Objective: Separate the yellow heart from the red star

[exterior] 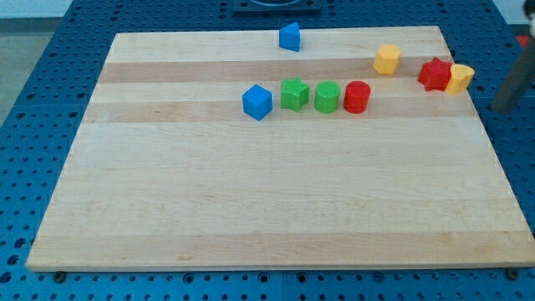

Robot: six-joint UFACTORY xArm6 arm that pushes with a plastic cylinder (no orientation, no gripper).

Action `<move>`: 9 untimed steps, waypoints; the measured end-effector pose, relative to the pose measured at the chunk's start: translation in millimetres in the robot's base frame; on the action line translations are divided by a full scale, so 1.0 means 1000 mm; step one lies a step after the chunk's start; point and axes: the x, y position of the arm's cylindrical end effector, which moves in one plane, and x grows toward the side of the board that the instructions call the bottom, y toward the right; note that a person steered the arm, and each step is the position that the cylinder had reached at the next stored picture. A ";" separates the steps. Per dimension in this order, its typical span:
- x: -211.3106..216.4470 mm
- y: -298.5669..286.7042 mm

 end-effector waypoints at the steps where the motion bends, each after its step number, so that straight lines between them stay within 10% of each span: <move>1: -0.030 0.001; 9: -0.010 -0.093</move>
